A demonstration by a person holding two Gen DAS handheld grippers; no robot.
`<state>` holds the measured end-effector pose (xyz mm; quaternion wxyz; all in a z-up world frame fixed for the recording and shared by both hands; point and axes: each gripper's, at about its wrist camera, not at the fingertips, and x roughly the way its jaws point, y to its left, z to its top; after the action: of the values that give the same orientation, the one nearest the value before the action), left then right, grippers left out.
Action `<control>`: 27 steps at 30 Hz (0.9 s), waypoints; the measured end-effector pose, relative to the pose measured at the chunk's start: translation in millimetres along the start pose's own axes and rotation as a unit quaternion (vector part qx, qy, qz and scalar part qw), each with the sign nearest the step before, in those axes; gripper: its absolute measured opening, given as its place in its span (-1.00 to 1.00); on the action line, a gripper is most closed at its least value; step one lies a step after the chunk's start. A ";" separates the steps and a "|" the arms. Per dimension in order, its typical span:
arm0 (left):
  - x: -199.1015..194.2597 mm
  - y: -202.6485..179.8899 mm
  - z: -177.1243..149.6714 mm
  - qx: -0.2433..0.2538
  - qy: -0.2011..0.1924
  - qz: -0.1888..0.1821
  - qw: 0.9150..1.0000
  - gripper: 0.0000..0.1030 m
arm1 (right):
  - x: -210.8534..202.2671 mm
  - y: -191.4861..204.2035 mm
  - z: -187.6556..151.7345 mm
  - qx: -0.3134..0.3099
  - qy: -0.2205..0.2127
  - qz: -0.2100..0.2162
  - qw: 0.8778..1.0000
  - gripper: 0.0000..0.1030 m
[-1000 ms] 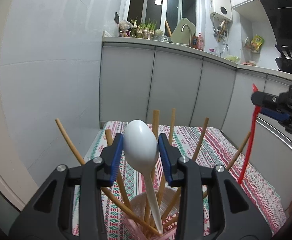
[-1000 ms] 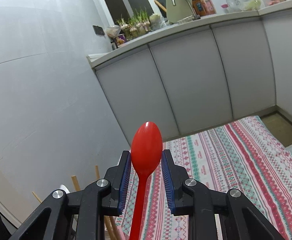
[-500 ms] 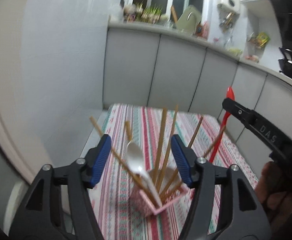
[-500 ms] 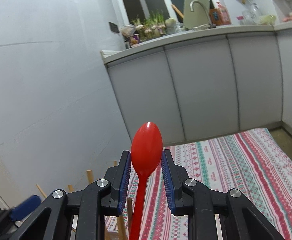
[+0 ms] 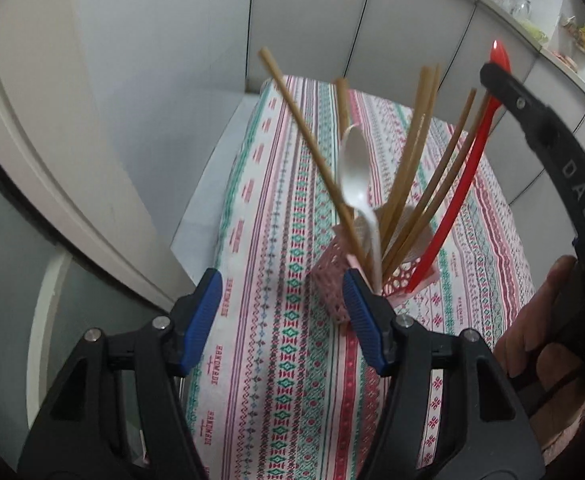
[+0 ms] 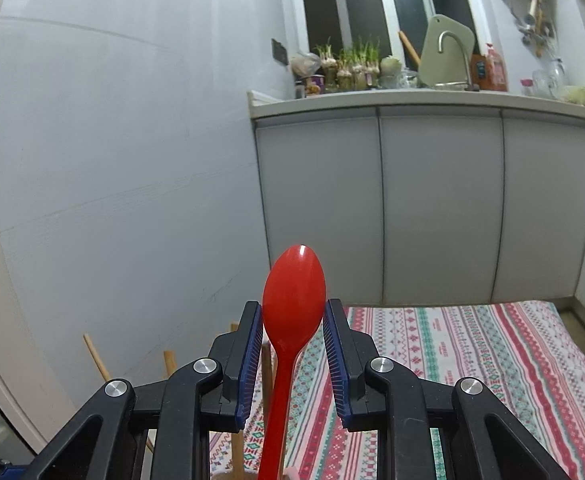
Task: Organize utensils
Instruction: 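Lower the red spoon into the pink caddy with the right tool and open it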
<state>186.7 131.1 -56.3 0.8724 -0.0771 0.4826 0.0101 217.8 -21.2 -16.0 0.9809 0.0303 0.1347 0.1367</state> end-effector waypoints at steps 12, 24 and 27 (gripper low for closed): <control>-2.7 18.4 6.1 -0.031 0.010 -0.013 0.999 0.23 | -0.2 21.9 -13.7 -0.036 -0.039 -0.024 0.998 -0.46; 0.6 22.3 5.9 -0.037 0.021 -0.021 0.999 0.23 | 10.4 -3.6 -27.5 0.022 0.043 -0.009 0.999 -0.19; -0.4 17.1 4.6 -0.032 0.022 -0.022 0.999 0.23 | 0.5 -13.8 -18.9 0.042 0.062 0.012 0.997 0.05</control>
<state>188.8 148.7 -55.7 0.8588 -0.1155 0.4991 0.0044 216.7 -33.8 -35.7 0.9667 0.0648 0.2010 0.1443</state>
